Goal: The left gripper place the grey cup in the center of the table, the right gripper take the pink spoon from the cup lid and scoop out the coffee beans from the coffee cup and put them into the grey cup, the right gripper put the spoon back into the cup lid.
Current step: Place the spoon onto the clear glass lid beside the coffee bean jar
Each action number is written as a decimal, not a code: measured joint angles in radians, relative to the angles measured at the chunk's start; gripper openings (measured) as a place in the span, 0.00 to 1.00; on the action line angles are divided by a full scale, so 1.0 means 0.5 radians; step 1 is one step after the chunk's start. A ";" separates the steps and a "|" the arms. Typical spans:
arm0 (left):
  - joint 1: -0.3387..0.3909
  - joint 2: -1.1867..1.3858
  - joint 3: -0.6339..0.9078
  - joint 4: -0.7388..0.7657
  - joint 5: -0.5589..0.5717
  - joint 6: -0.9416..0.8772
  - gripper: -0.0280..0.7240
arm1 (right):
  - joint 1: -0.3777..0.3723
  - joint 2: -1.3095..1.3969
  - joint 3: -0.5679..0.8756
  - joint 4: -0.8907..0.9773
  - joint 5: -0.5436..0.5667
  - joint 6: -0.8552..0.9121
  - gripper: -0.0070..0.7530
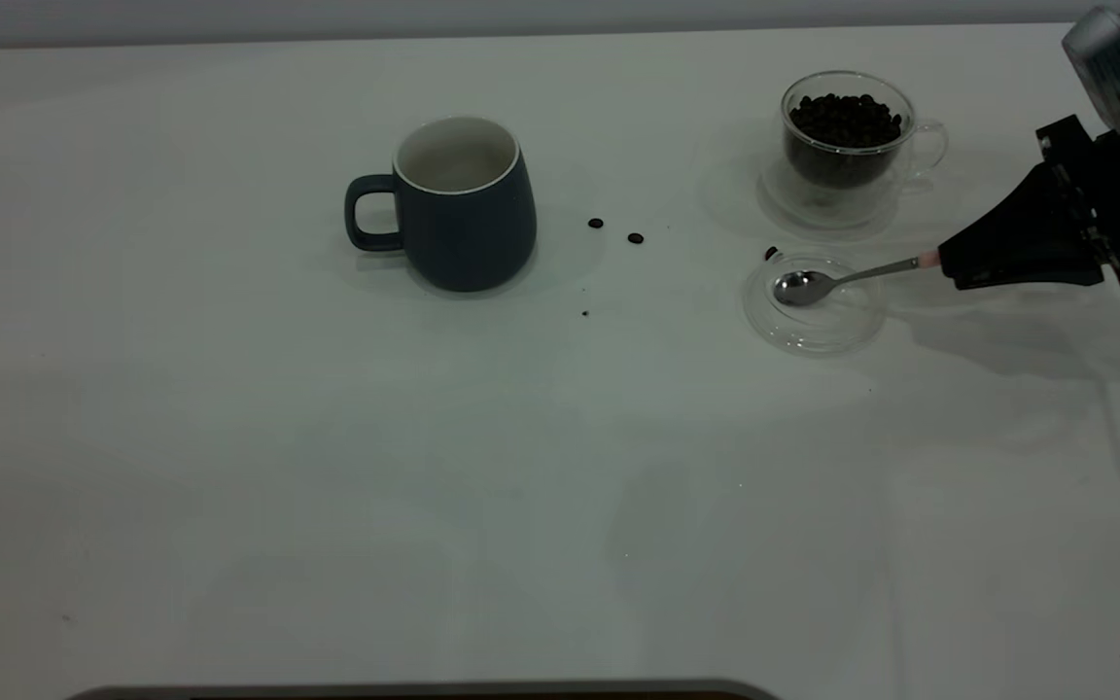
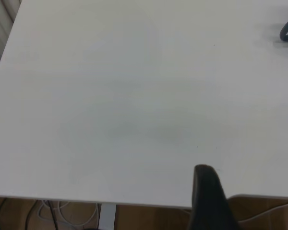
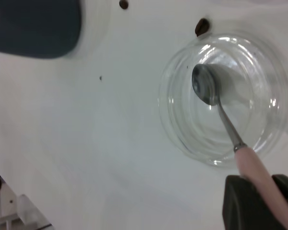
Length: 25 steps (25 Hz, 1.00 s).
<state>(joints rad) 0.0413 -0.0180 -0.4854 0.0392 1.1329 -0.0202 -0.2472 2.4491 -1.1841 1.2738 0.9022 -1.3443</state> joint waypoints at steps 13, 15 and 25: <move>0.000 0.000 0.000 0.000 0.000 -0.004 0.70 | 0.018 0.141 -0.014 0.173 0.036 -0.143 0.19; 0.000 0.000 0.000 0.000 0.000 -0.004 0.70 | 0.018 0.141 -0.014 0.173 -0.006 -0.145 0.26; 0.000 0.000 0.000 0.000 0.000 -0.004 0.70 | 0.018 0.155 -0.014 0.182 -0.188 -0.225 0.67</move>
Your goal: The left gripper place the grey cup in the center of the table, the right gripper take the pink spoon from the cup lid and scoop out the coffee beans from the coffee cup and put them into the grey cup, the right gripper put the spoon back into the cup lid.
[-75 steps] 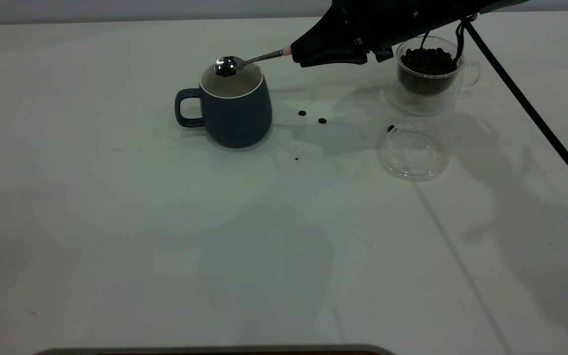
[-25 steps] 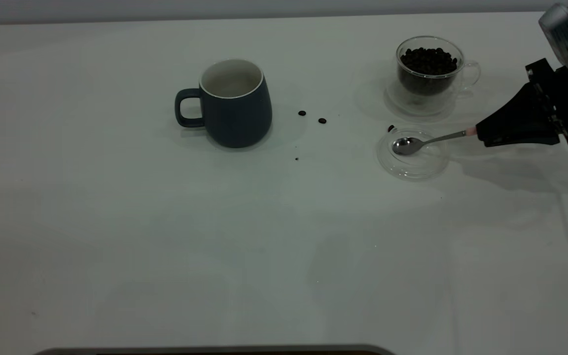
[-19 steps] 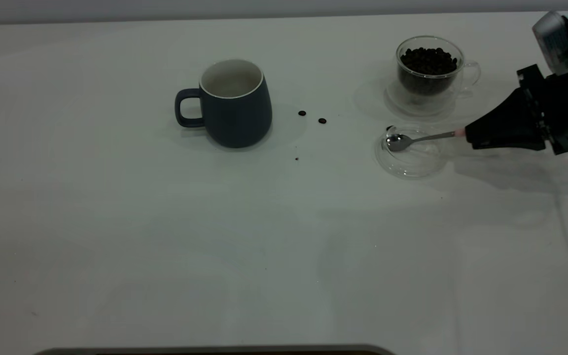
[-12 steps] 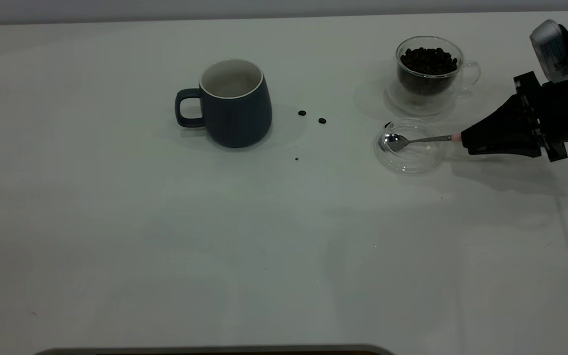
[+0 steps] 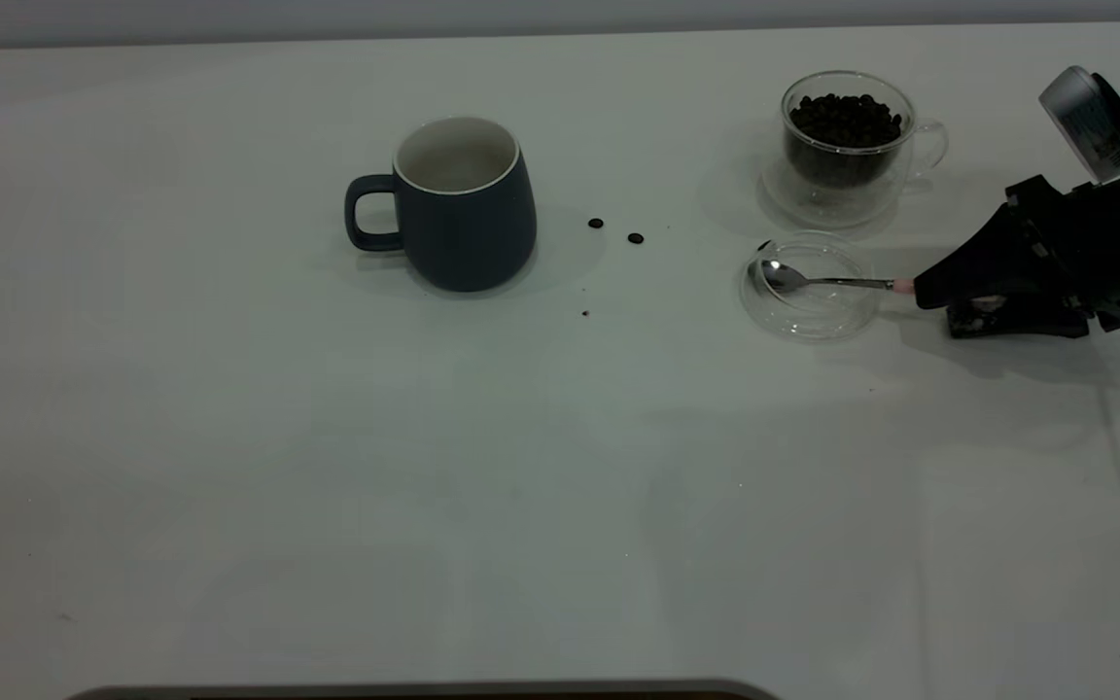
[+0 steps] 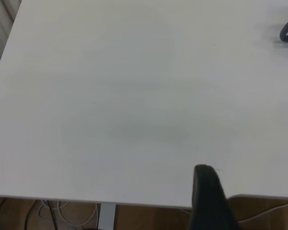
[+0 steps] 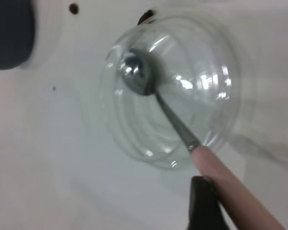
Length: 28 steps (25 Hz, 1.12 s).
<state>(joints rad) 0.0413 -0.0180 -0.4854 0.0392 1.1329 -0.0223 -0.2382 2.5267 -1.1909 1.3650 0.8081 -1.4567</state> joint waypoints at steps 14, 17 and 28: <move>0.000 0.000 0.000 0.000 0.000 0.004 0.70 | 0.032 -0.101 0.000 0.284 -0.118 -0.307 0.77; 0.000 0.000 0.000 0.000 0.000 0.004 0.70 | 0.043 -0.101 0.000 0.481 -0.216 -0.474 0.77; 0.000 0.000 0.000 0.000 0.000 0.004 0.70 | 0.063 -0.854 0.330 0.574 -1.078 -0.536 0.77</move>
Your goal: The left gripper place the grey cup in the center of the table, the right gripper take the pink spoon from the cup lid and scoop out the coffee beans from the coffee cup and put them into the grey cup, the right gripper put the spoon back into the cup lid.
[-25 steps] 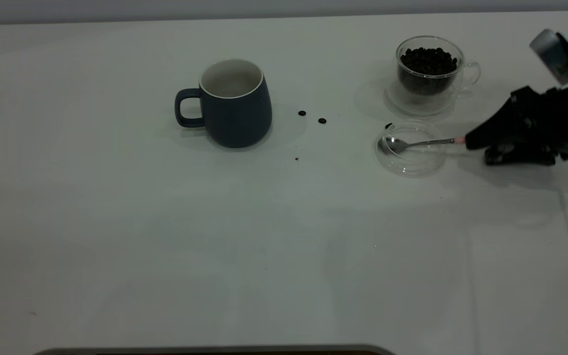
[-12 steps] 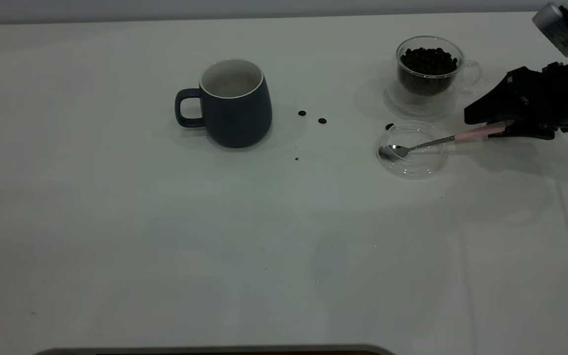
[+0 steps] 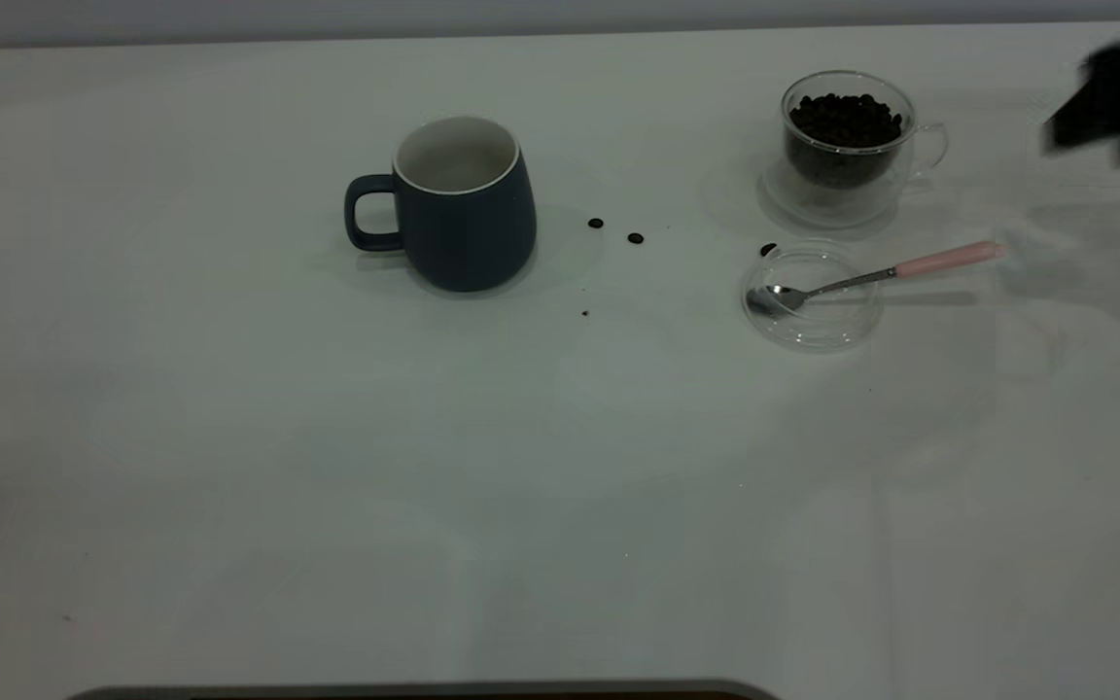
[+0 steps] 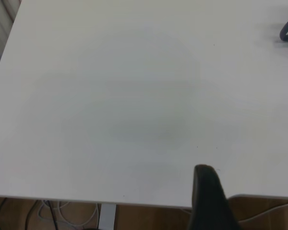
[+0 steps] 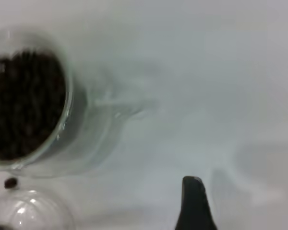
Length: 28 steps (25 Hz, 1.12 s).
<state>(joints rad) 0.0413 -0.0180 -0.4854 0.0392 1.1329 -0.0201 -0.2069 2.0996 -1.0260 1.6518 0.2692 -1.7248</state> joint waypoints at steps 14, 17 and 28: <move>0.000 0.000 0.000 0.000 0.000 0.000 0.70 | 0.018 -2.569 0.512 -2.699 1.692 2.715 0.75; 0.000 0.000 0.000 0.000 0.000 0.000 0.70 | 0.030 -2.839 0.510 -2.938 1.930 3.017 0.75; 0.000 0.000 0.000 0.000 0.000 -0.005 0.70 | 0.205 -3.412 1.093 -3.104 1.691 3.203 0.75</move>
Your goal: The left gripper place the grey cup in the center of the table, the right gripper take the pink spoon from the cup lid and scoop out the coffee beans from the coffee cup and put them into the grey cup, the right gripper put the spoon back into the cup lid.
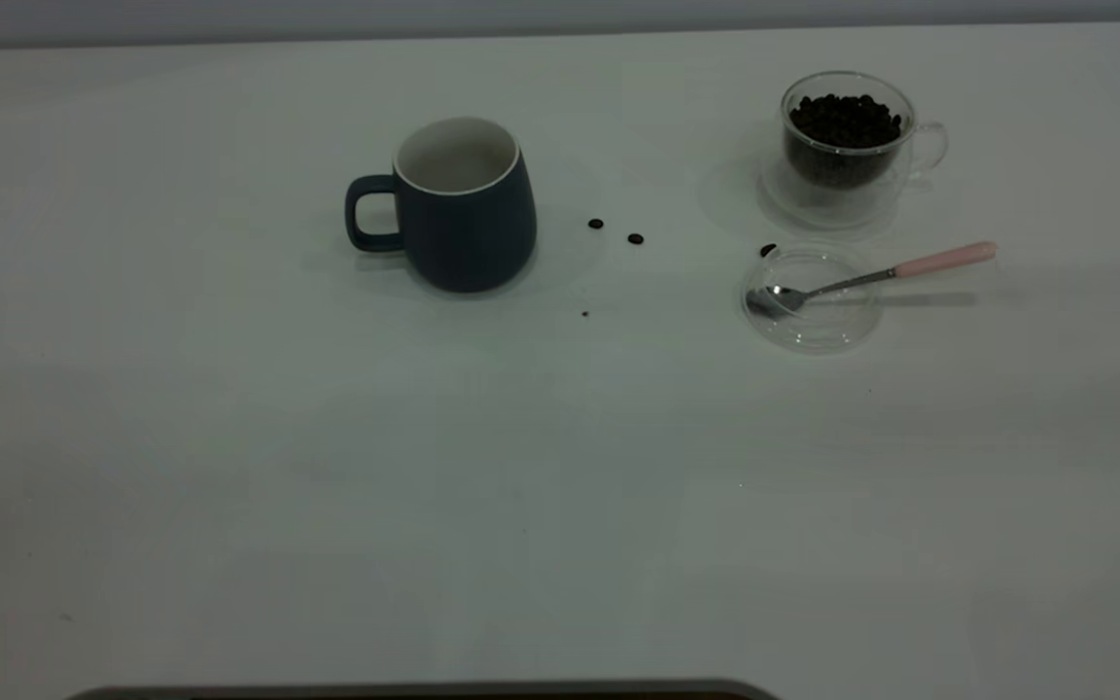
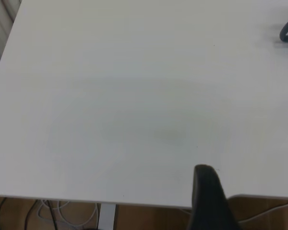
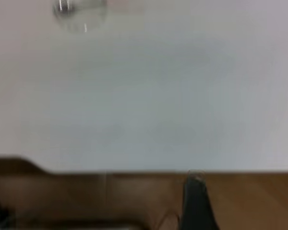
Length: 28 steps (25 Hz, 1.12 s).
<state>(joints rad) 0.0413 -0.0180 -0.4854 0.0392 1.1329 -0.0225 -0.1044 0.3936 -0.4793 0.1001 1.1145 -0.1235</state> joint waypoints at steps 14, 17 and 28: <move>0.000 0.000 0.000 0.000 0.000 0.000 0.70 | 0.182 -0.650 0.019 -0.013 0.002 0.011 0.74; 0.000 0.000 0.000 0.000 0.000 0.000 0.70 | 0.180 -0.720 0.019 0.001 0.015 0.011 0.74; 0.000 0.000 0.000 0.000 0.000 0.006 0.70 | 0.180 -0.732 0.019 0.013 0.015 0.016 0.74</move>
<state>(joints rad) 0.0413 -0.0180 -0.4854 0.0392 1.1329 -0.0197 -0.0144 0.0275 -0.4697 0.1066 1.1219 -0.1153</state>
